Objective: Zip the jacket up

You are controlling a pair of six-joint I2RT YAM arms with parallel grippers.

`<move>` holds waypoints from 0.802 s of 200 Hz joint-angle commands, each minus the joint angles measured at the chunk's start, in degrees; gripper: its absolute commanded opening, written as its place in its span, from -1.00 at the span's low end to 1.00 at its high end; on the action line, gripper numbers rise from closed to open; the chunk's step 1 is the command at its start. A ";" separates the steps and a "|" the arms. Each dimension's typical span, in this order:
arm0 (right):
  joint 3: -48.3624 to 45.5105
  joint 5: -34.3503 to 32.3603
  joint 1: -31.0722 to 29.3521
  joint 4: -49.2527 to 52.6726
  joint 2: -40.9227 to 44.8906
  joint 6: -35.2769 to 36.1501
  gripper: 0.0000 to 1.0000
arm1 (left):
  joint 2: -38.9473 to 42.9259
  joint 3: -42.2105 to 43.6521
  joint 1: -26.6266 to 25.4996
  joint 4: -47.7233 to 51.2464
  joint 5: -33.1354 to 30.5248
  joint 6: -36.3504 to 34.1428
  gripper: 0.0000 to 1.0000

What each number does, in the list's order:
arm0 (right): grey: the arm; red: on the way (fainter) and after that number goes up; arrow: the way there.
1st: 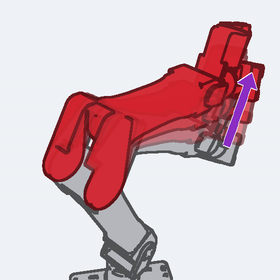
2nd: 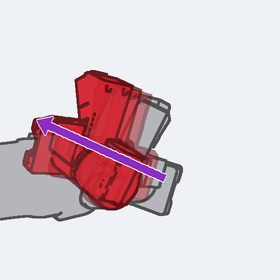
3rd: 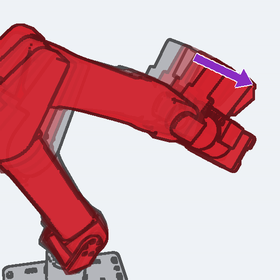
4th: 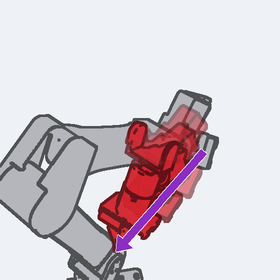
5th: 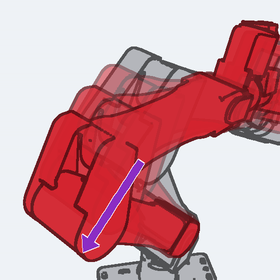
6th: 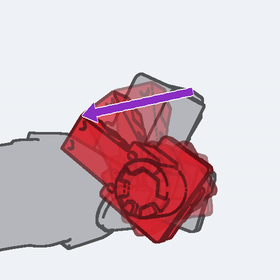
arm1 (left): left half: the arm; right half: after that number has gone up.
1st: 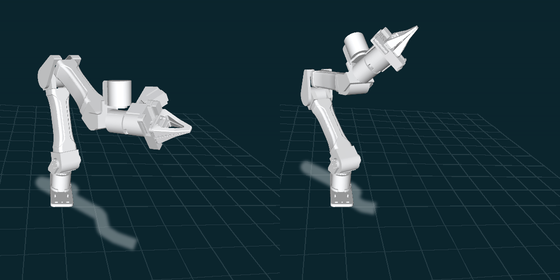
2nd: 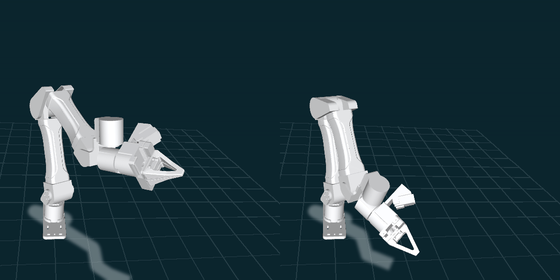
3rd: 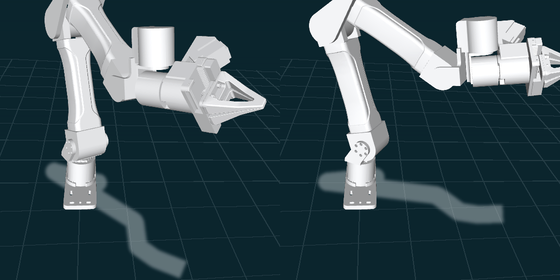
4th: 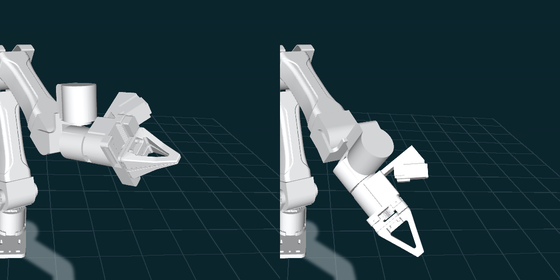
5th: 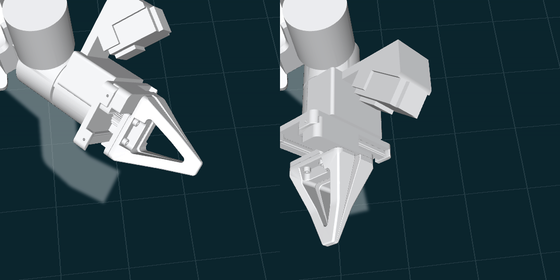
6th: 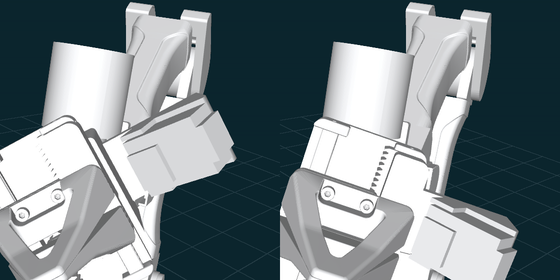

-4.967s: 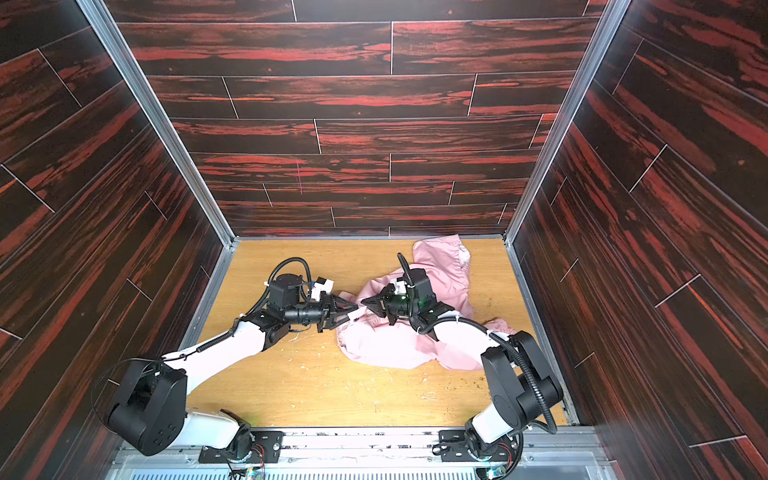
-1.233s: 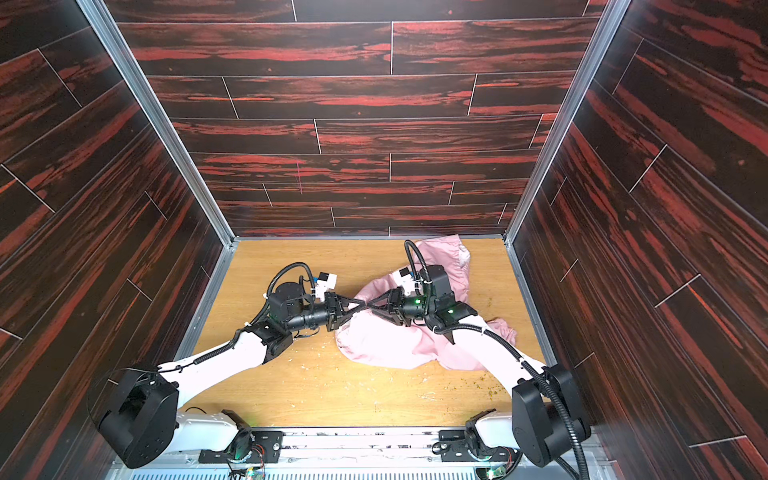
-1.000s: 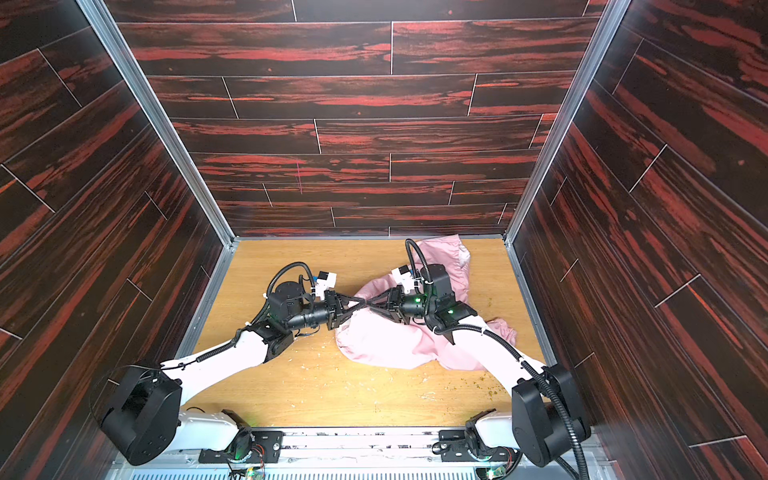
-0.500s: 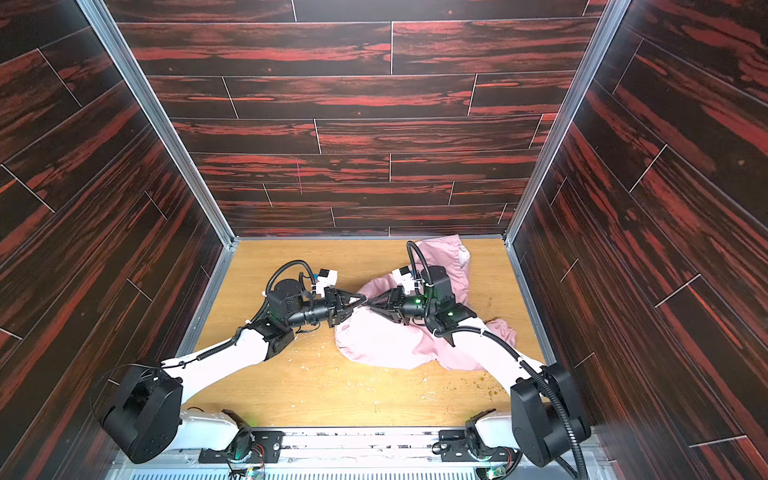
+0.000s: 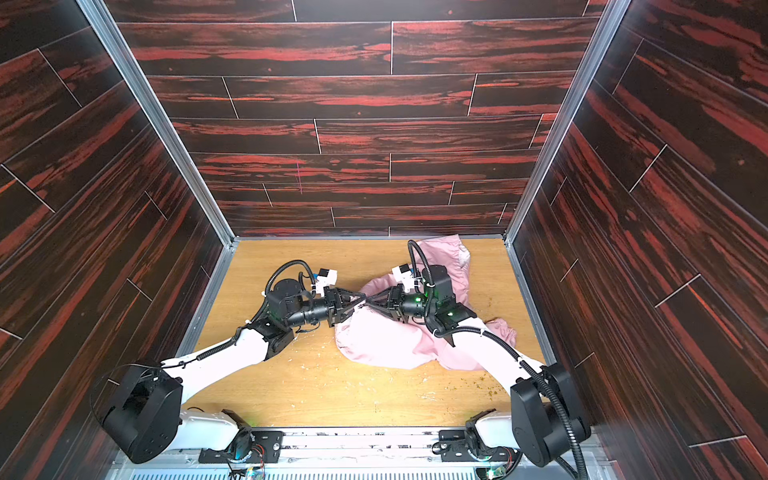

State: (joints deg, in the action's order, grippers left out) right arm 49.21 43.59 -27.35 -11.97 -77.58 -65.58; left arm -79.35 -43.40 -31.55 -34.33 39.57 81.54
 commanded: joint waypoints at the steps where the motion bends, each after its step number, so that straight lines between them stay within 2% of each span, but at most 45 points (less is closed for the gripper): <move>1: -0.32 0.88 -0.15 -1.45 -0.25 -0.41 -0.41 | 1.42 -0.91 0.26 -2.82 0.42 0.72 -0.35; 23: -0.30 1.05 -0.20 -2.07 -0.74 -0.84 -0.40 | 1.47 -0.72 0.26 -3.11 0.25 0.90 -0.42; 54: -0.42 0.96 -0.18 -2.47 -0.82 -1.10 -0.35 | 1.56 -0.50 0.26 -3.11 0.33 1.07 -0.70; 74: -0.27 0.97 -0.22 -2.96 -1.00 -1.45 -0.35 | 1.57 -0.30 0.26 -3.12 0.25 1.26 -0.81; 135: 0.00 1.50 -0.33 -4.73 -1.06 -2.27 -0.41 | 1.60 -0.10 0.26 -3.29 0.29 1.66 -0.96; 160: 0.08 1.68 -0.32 -5.48 -1.32 -2.38 -0.45 | 1.28 -0.09 0.26 -3.25 0.50 1.96 -0.96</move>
State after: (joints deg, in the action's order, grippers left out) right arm 49.21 44.25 -27.35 -14.92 -77.69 -67.46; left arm -79.35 -43.40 -31.29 -35.42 39.35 82.87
